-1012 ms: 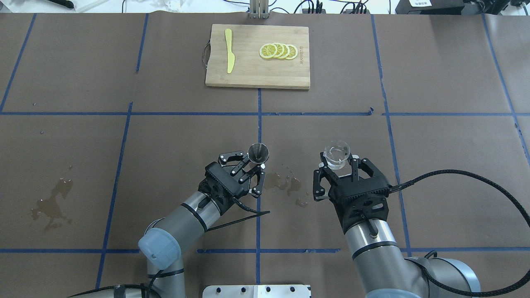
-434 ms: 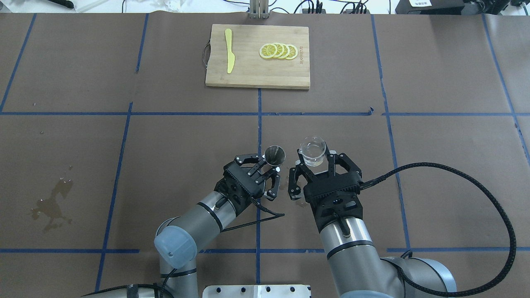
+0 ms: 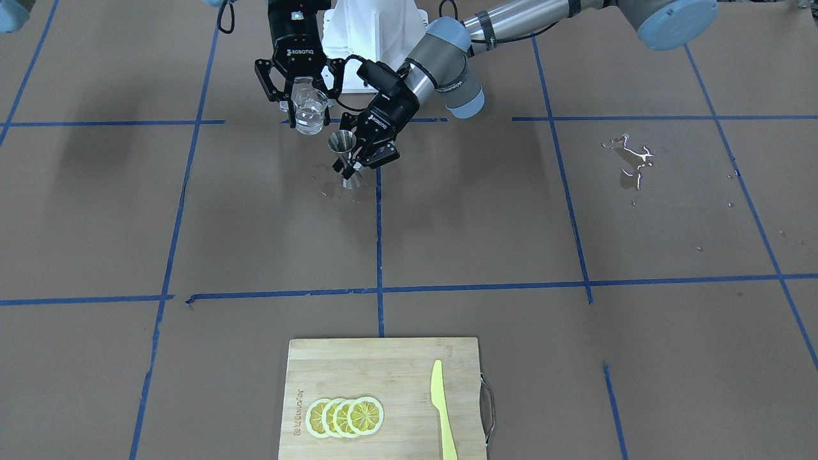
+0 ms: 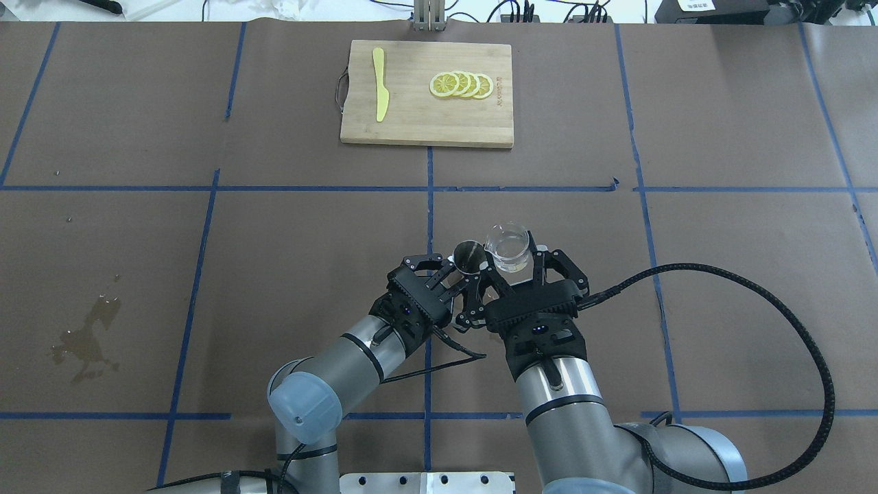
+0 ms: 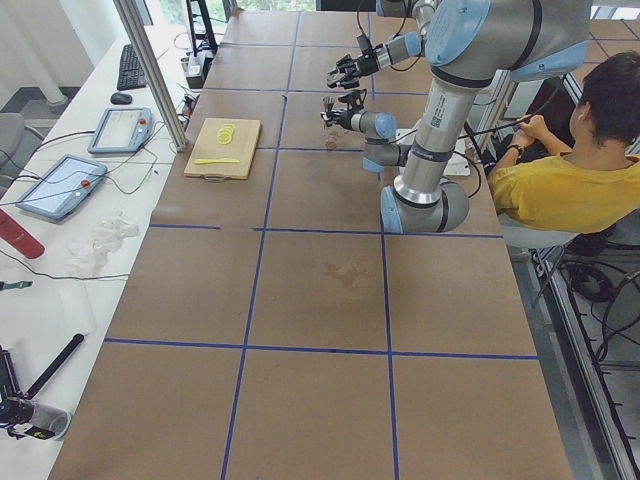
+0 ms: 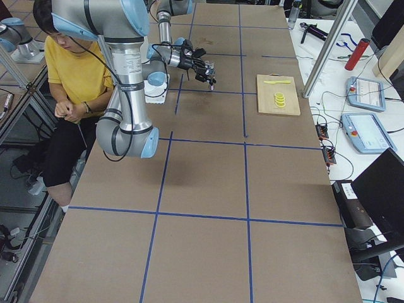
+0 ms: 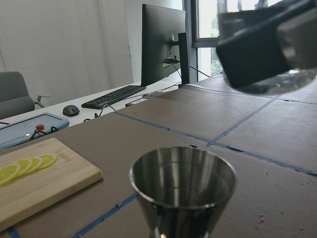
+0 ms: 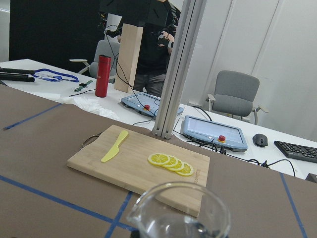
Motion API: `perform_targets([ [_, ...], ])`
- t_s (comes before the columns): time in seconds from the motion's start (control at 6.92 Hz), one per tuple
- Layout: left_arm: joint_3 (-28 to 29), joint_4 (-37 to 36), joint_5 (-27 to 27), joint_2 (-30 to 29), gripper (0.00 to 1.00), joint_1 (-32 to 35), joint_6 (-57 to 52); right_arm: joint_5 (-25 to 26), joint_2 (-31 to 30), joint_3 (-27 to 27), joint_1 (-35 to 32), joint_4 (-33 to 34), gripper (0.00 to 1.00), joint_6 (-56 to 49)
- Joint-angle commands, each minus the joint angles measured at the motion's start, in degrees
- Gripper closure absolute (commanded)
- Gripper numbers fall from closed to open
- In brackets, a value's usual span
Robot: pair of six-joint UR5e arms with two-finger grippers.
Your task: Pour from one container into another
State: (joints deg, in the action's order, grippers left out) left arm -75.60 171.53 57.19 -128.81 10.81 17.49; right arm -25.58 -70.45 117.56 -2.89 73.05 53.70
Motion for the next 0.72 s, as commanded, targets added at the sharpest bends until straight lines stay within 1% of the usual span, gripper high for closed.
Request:
perform_targets([
  [0.0,-0.1,0.0,0.0,0.0,1.00,0.0,0.0,0.1,0.8,0.1,-0.6,3.9,1.00,-0.4],
  [0.29,-0.2,0.0,0.0,0.0,1.00,0.0,0.1,0.1,0.8,0.2,-1.0,5.0,1.00,-1.9],
  [0.58,-0.2,0.0,-0.1,0.0,1.00,0.0,0.1,0.2,0.8,0.5,-0.8,7.9,1.00,-3.0],
])
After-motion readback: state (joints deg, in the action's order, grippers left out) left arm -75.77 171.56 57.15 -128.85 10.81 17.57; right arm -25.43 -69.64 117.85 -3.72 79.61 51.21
